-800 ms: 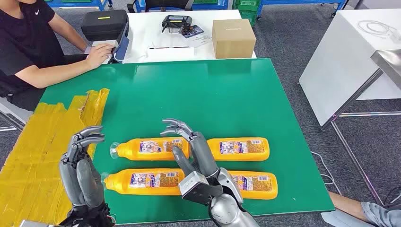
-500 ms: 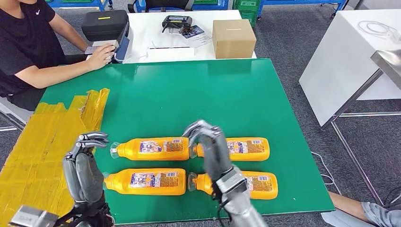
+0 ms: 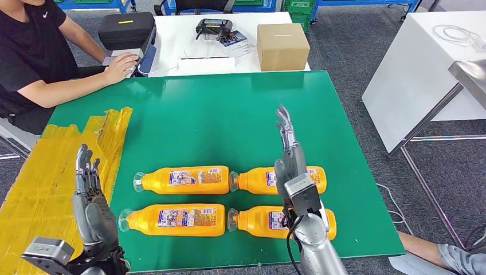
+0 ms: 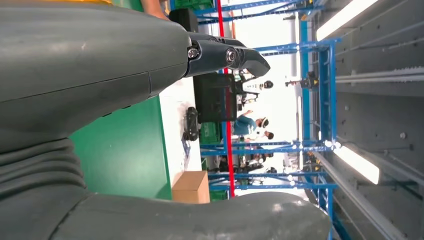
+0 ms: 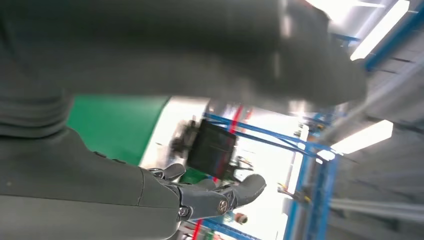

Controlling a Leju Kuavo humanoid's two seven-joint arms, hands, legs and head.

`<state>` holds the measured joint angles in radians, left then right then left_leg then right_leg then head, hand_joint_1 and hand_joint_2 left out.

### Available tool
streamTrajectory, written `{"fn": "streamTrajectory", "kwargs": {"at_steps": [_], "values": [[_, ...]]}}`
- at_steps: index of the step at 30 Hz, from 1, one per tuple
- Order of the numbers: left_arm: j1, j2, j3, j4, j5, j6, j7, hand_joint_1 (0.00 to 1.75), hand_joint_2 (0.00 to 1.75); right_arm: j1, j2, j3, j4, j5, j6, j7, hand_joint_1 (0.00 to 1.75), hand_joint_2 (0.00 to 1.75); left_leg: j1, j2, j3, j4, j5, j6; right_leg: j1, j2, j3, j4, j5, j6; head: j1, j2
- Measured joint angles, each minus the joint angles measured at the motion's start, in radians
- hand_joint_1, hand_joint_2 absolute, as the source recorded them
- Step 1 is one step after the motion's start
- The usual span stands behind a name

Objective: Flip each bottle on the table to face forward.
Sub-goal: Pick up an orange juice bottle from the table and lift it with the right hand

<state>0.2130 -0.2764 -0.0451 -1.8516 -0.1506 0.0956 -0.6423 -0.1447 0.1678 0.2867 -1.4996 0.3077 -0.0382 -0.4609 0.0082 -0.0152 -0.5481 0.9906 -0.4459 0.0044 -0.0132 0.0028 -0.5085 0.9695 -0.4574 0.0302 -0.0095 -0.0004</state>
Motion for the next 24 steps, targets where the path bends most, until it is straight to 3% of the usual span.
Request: {"fn": "streamTrajectory", "kwargs": {"at_steps": [7, 15, 24], "values": [[0.000, -0.015, 0.039, 0.009, 0.003, -0.006, -0.024, 0.00, 0.00, -0.040, -0.032, 0.086, 0.082, 0.111, 0.079, 0.076, 0.00, 1.75, 0.000, 0.000, 0.000, 0.000, 0.001, 0.000, 0.000, 0.000, 0.000, 0.000, 0.000, 0.000, 0.000, 0.000], [-0.019, -0.023, 0.055, 0.030, -0.023, 0.011, -0.019, 0.00, 0.00, -0.083, -0.043, 0.216, 0.149, 0.222, 0.074, 0.124, 0.00, 1.75, 0.000, 0.000, -0.001, 0.000, 0.001, 0.000, 0.000, 0.000, 0.000, 0.000, 0.000, 0.000, 0.000, 0.000], [-0.057, -0.030, 0.064, 0.071, -0.003, -0.008, 0.002, 0.00, 0.00, -0.133, -0.033, 0.452, 0.223, 0.299, 0.064, 0.189, 0.00, 1.75, 0.000, 0.000, -0.001, 0.000, 0.001, -0.001, 0.000, 0.000, 0.000, 0.000, 0.000, 0.000, 0.000, 0.000]]}}
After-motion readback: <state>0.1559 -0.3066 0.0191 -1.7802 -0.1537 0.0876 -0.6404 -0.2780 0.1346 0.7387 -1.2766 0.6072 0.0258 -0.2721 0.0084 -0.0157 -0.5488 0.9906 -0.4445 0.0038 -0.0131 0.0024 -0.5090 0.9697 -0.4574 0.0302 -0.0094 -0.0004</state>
